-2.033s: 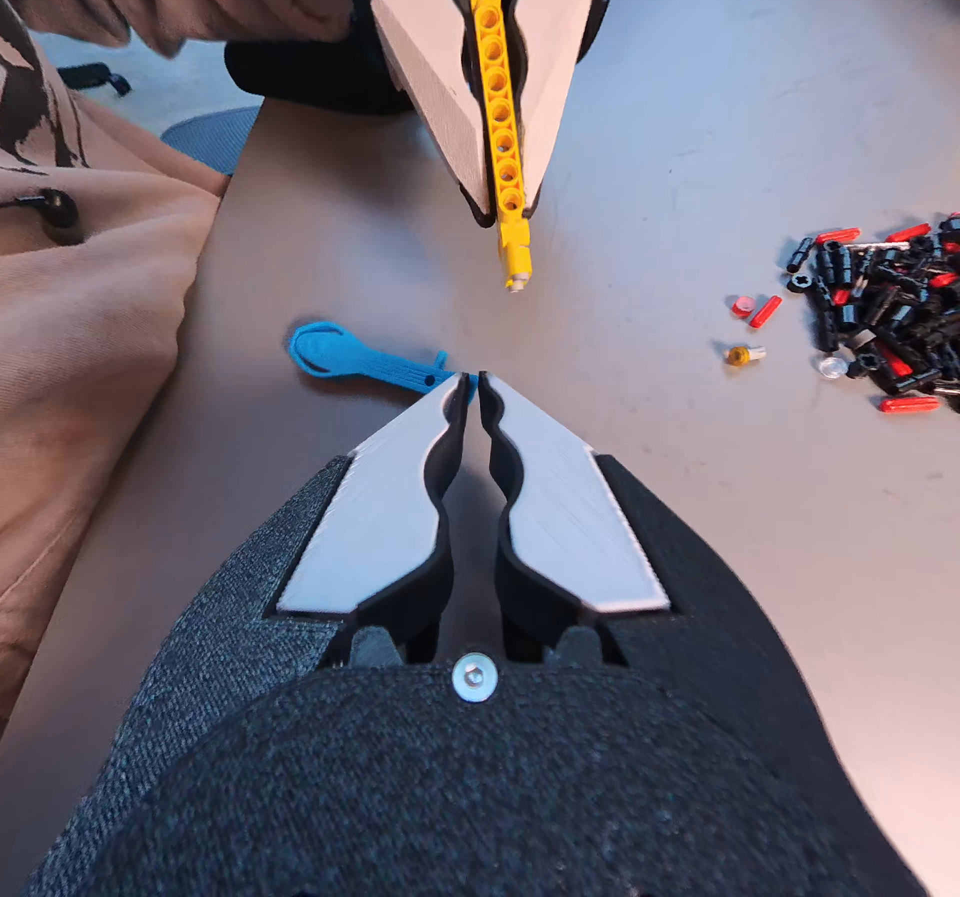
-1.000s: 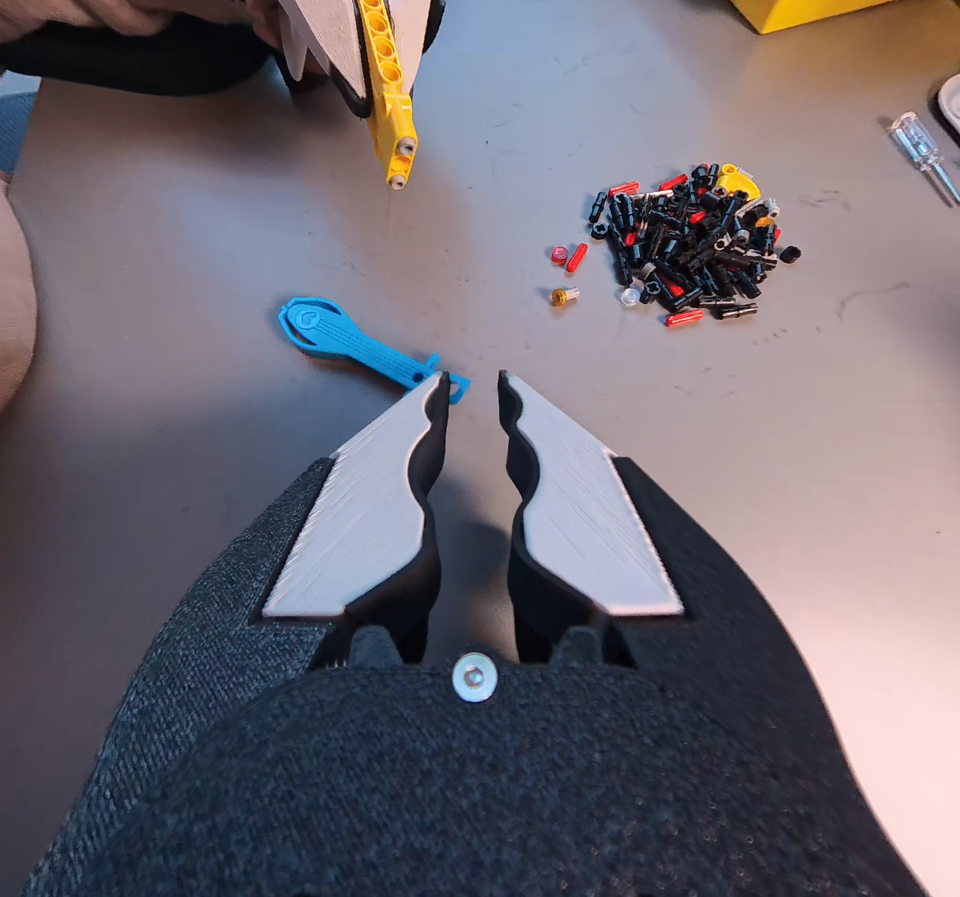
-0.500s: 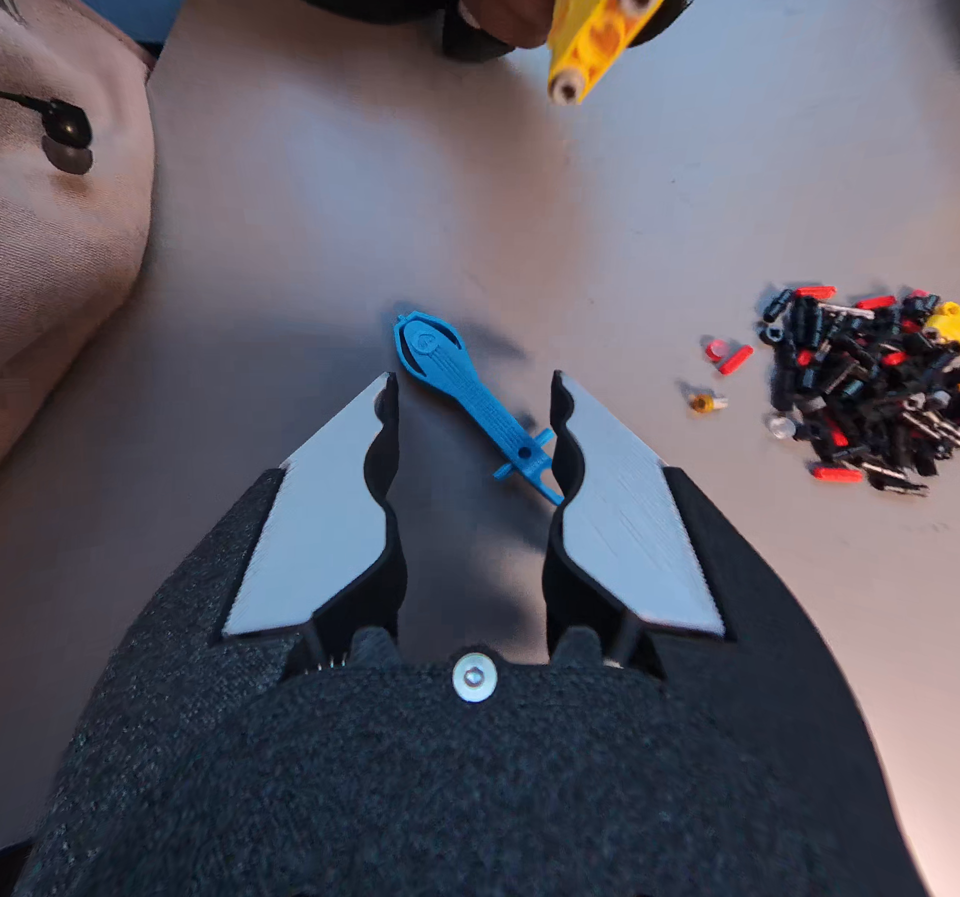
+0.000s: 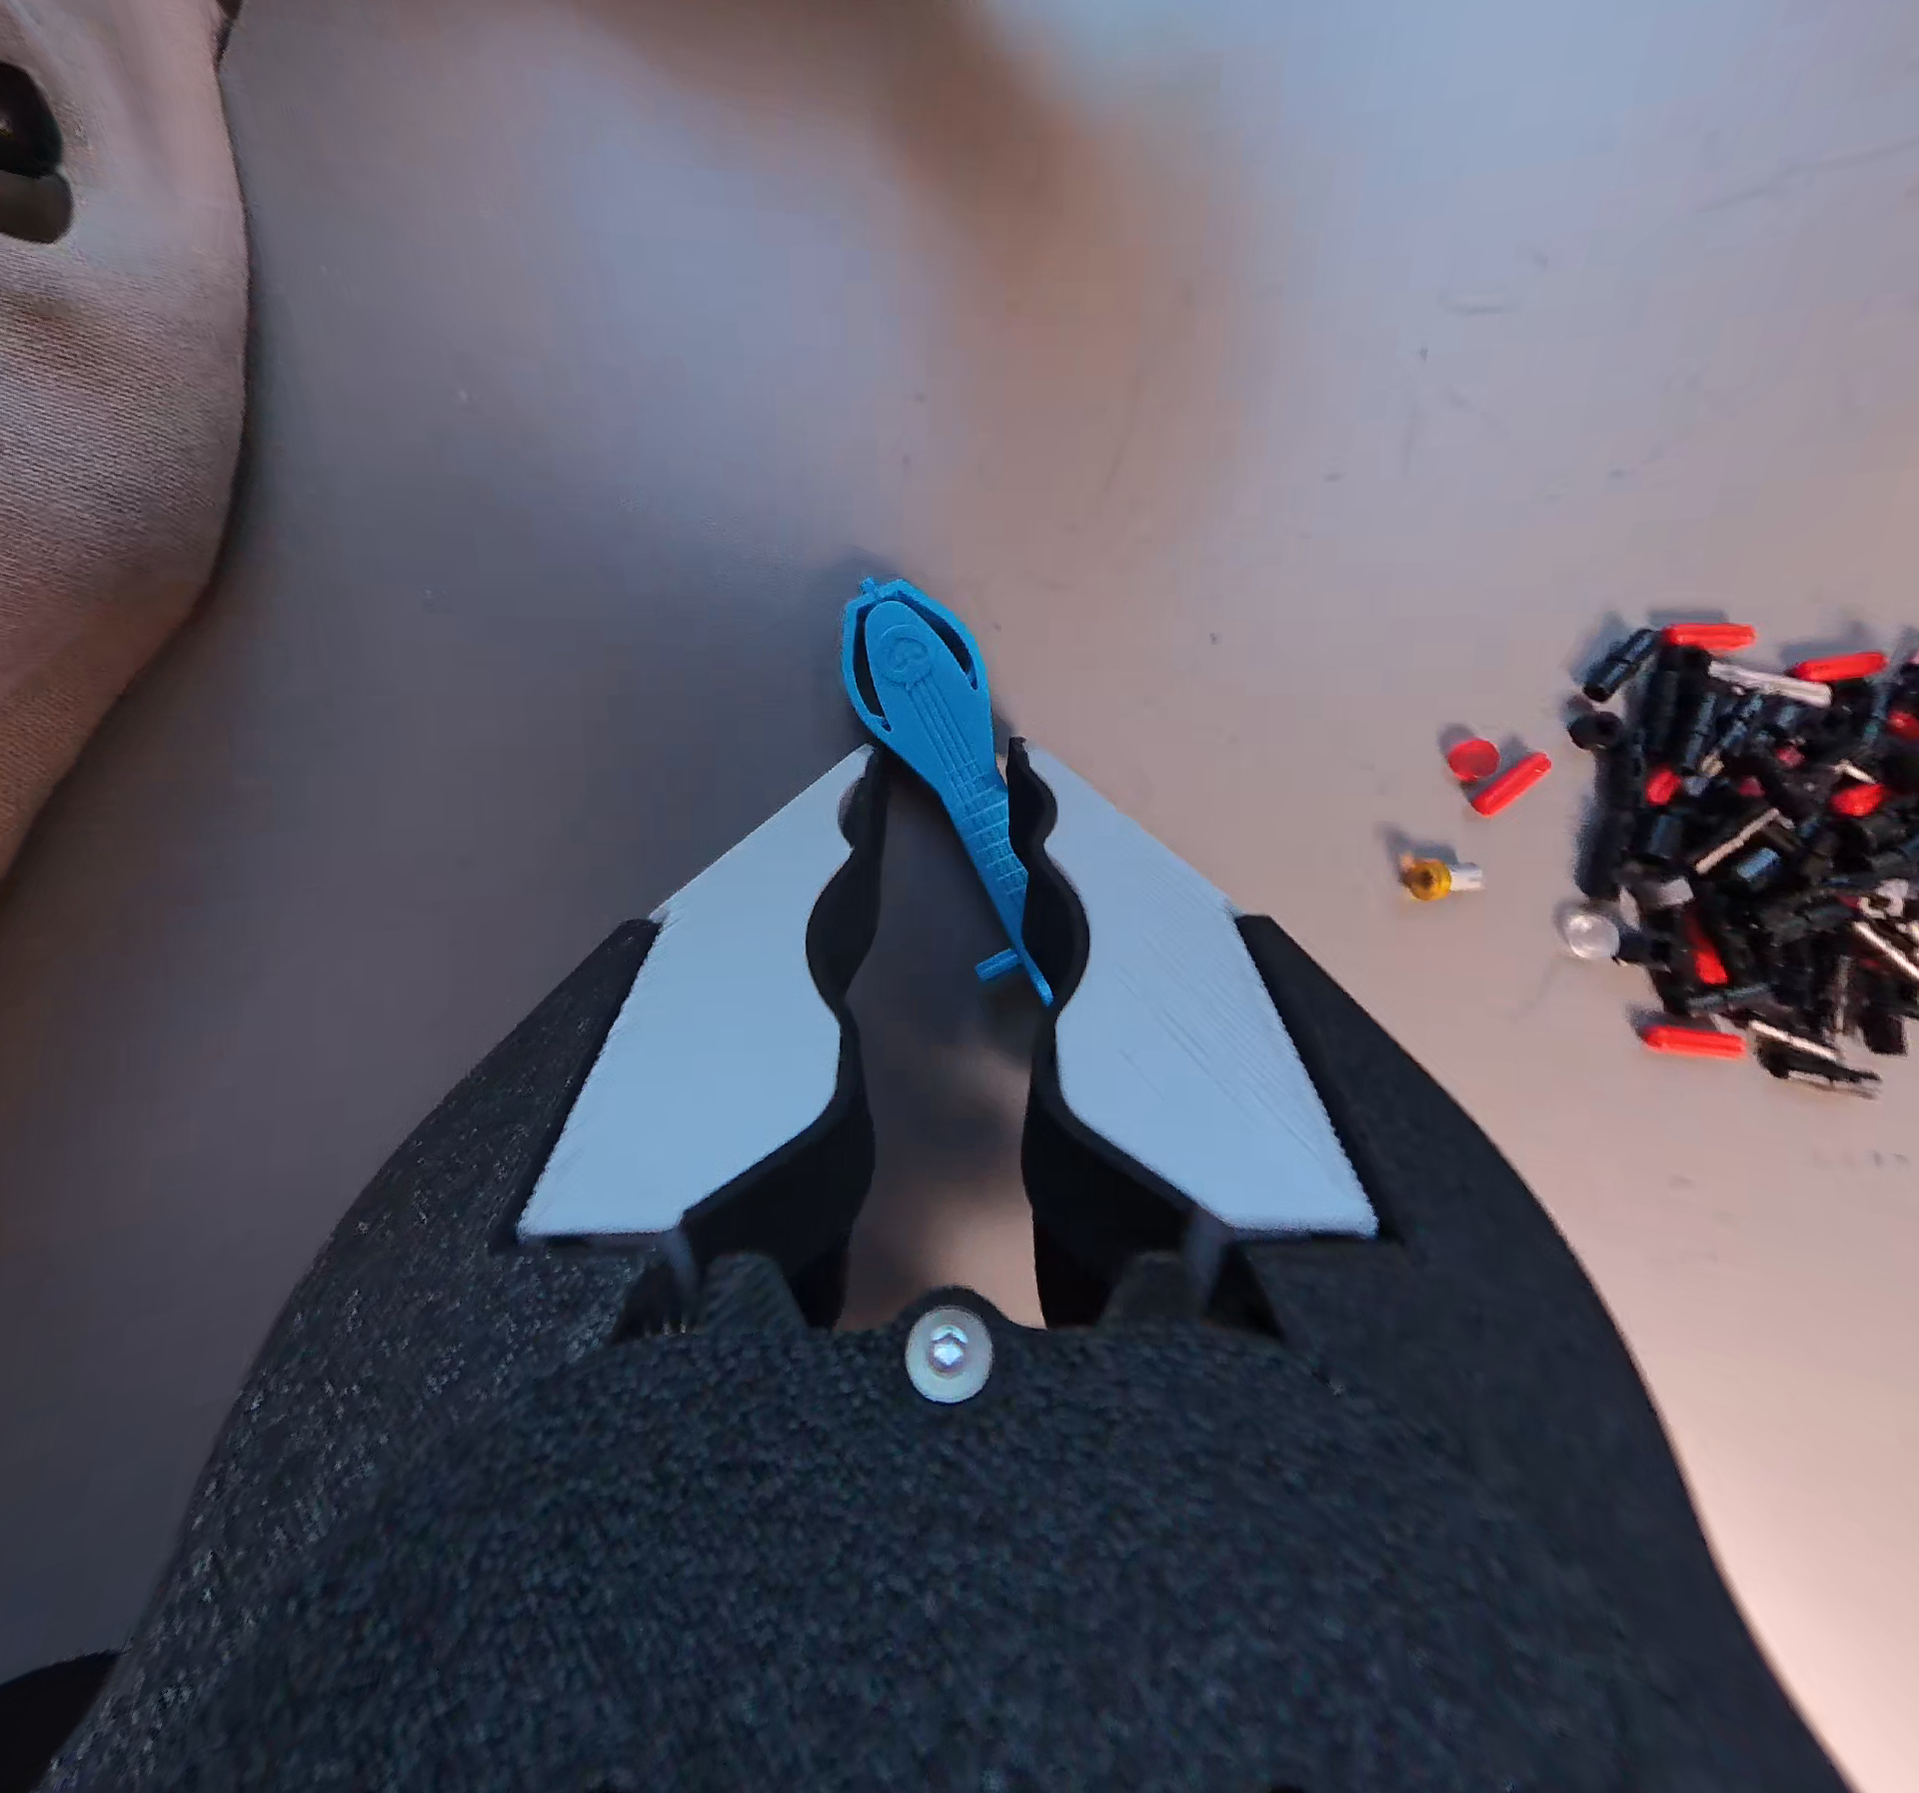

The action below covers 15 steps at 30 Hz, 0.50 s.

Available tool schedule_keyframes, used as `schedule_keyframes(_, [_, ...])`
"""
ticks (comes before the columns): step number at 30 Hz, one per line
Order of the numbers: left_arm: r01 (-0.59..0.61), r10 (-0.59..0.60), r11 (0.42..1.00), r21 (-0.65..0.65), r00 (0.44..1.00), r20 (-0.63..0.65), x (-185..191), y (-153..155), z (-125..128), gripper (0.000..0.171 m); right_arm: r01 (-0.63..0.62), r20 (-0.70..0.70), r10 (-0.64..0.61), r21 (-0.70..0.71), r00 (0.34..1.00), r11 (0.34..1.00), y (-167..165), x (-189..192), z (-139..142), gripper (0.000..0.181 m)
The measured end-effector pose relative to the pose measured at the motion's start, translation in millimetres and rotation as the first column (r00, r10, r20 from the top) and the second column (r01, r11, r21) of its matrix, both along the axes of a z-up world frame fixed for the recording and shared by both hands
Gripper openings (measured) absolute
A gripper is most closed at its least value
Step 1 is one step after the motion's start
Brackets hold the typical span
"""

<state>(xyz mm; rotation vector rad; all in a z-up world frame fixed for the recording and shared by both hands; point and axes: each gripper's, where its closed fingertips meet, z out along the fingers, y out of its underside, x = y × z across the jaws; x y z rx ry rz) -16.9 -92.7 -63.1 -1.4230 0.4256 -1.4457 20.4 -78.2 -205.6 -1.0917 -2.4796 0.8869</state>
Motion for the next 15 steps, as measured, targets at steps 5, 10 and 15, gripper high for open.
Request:
schedule_keyframes(5, [-0.206, 0.175, 0.978, -0.045, 0.911, -0.374, -10, 25, -49, 0.006, 0.140, 0.042, -0.140, -0.010, 0.989, 0.990, 24, 13, 0, 0.022])
schedule_keyframes(10, [-0.245, 0.193, 0.970, 0.013, 0.732, -0.654, -14, 28, -87, 0.006, 0.221, 0.101, -0.224, 0.041, 0.969, 0.974, 42, 28, -1, 0.024])
schedule_keyframes(15, [-0.171, 0.105, 0.985, -0.015, 0.669, -0.736, -5, 20, -105, 0.006, 0.201, 0.104, -0.210, 0.096, 0.972, 0.975, 54, 32, 11, 0.046])
